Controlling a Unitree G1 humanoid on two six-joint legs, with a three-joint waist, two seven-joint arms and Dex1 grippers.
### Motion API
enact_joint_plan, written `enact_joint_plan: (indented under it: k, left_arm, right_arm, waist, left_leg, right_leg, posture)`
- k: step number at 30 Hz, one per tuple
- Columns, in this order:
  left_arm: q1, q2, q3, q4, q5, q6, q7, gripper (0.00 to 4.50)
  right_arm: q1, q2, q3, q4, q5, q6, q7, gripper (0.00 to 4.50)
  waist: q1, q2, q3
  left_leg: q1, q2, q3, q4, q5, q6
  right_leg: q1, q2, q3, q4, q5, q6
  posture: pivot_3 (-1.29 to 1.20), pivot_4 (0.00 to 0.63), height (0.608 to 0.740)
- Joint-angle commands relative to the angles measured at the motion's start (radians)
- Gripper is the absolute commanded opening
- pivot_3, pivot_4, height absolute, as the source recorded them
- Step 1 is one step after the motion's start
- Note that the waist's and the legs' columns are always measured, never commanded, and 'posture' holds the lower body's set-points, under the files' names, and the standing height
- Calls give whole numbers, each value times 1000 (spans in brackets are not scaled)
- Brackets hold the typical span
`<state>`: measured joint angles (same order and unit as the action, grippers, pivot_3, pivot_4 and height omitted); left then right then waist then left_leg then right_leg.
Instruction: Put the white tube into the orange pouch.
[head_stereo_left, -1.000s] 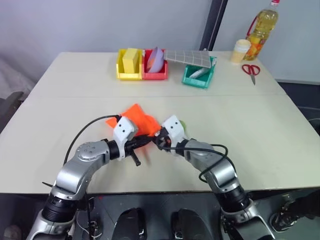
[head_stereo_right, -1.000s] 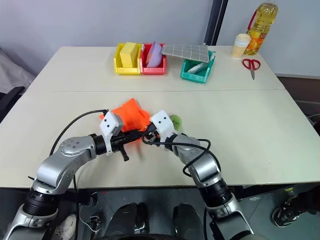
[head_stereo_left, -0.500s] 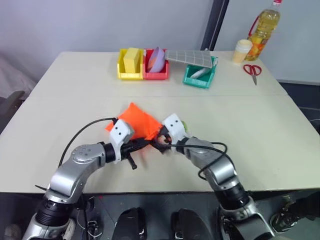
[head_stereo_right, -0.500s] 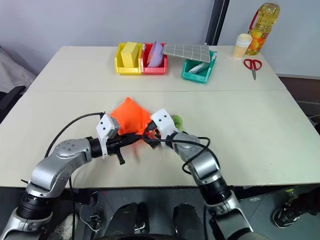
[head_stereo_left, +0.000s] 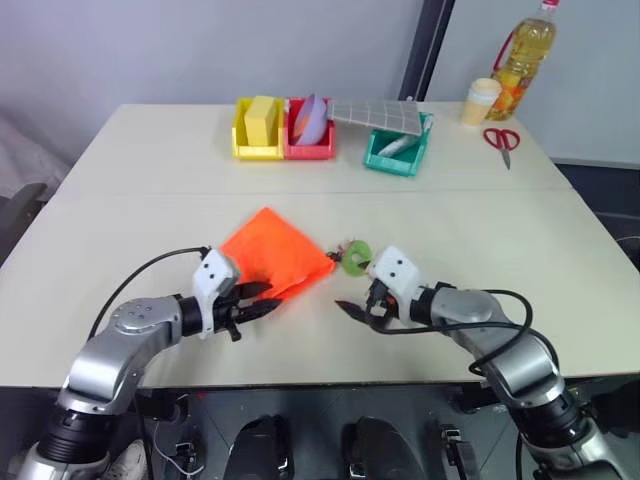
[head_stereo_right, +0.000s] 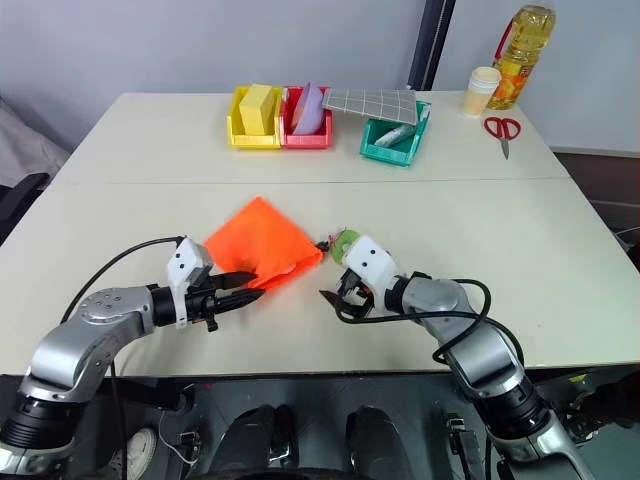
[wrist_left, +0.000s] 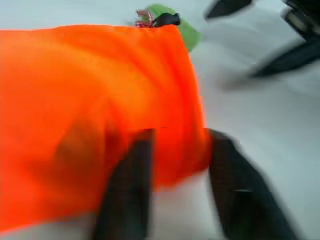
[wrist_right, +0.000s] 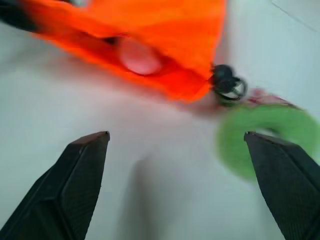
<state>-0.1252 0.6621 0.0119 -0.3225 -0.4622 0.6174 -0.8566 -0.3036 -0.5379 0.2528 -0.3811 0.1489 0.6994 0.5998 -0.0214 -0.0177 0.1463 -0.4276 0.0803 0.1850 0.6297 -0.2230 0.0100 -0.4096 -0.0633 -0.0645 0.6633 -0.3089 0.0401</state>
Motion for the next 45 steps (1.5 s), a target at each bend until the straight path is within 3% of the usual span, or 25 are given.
enact_joint_plan:
  k: [1,7,10,17,30,32,36,45]
  left_arm:
    - [-5,19,34,-7,-16,-24,-23,3867]
    - [-19,4,66,-16,-53,-30,-20,3867]
    - [-20,-8,74,-28,-59,-39,-7,3905]
    - [-13,-39,69,-52,-70,-35,24,3905]
    - [-144,-103,-36,7,-28,-99,-4,3905]
    - [-164,-115,-57,32,-20,-112,-15,4427]
    - [-210,-146,-81,107,11,-160,-21,4465]
    - [-352,-203,-65,351,6,-204,-113,4465]
  right_arm:
    - [-37,7,-12,69,-25,-90,5,4500]
    - [-89,44,9,252,-63,-188,10,4500]
    - [-94,53,0,305,-85,-201,-5,3707]
    - [-65,36,-54,230,-87,-216,-17,59]
    - [10,-85,-309,-117,66,-69,31,20]
    - [13,-98,-345,-145,95,-48,37,0]
    - [12,-110,-418,-191,160,-15,43,0]
    - [19,-128,-419,-243,215,7,34,0]
  waist:
    - [2,0,0]
    - [0,0,0]
    - [0,0,0]
    - [1,0,0]
    - [3,0,1]
    - [3,0,1]
    - [6,0,1]
    - [7,-2,2]
  left_leg:
    - [0,0,0,0,0,0]
    - [0,0,0,0,0,0]
    - [0,0,0,0,1,3]
    - [0,0,0,0,2,3]
    - [0,0,0,0,2,3]
    - [0,0,0,0,2,3]
    - [0,0,0,0,2,3]
    - [0,0,0,1,2,4]
  right_leg:
    - [0,0,0,0,0,0]
    - [2,0,0,0,0,0]
    - [2,0,0,0,0,0]
    - [3,0,0,0,0,0]
    - [3,0,0,0,0,1]
    - [3,1,0,0,1,1]
    - [3,1,0,0,1,2]
    - [3,1,0,0,1,3]
  posture:
    - [0,150,740]
    - [0,150,740]
    - [0,150,740]
    - [0,150,740]
    - [0,150,740]
    - [0,150,740]
    - [0,150,740]
    - [0,150,740]
